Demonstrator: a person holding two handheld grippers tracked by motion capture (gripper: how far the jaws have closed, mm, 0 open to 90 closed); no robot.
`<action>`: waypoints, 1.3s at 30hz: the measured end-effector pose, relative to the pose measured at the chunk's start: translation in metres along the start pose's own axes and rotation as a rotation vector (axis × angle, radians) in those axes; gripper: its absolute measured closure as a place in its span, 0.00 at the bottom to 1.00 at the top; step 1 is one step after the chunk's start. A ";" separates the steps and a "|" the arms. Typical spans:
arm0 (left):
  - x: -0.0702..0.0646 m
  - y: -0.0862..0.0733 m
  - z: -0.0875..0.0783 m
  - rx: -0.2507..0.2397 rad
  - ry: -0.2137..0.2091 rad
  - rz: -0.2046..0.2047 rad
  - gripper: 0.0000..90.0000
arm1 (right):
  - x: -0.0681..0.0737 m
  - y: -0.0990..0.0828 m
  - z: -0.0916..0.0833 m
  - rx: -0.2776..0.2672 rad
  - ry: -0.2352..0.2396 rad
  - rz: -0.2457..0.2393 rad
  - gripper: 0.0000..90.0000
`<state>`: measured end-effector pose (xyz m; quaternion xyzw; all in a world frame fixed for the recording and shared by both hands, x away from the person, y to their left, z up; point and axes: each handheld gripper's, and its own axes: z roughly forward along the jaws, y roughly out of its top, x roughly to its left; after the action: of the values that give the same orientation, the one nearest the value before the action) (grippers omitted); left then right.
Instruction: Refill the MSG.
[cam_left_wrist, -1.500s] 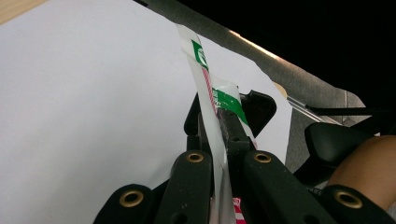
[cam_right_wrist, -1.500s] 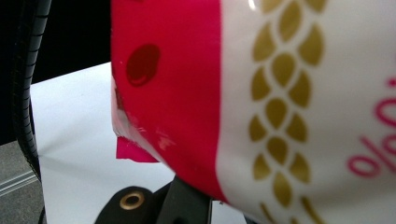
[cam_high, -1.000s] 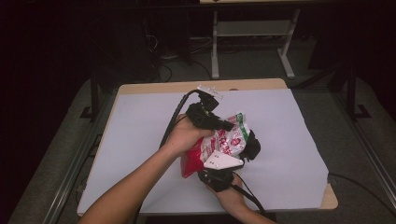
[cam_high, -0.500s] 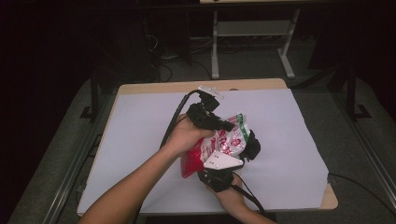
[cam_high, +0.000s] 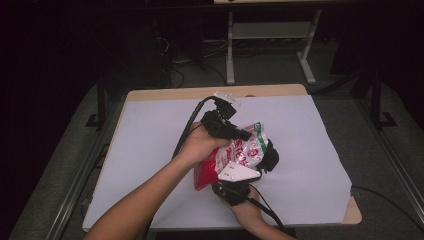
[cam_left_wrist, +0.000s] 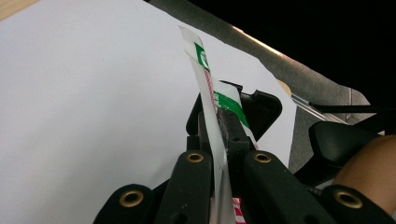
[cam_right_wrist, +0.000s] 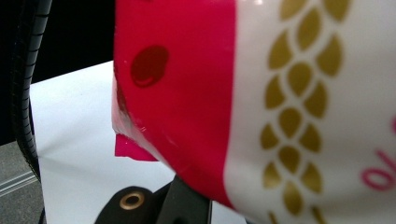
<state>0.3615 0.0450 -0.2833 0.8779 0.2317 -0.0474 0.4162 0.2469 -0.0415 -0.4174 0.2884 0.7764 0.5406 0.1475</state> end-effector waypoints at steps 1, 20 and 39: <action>0.000 0.000 0.000 0.003 0.002 0.002 1.00 | 0.000 0.000 0.000 0.000 0.000 0.001 1.00; 0.002 0.000 0.004 0.010 0.009 -0.015 1.00 | 0.002 -0.001 0.001 0.007 0.003 -0.005 1.00; 0.002 0.001 0.005 0.020 0.026 -0.025 1.00 | 0.002 -0.001 0.002 0.001 0.012 -0.005 1.00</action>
<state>0.3643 0.0419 -0.2866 0.8797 0.2477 -0.0434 0.4035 0.2456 -0.0389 -0.4186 0.2834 0.7783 0.5415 0.1440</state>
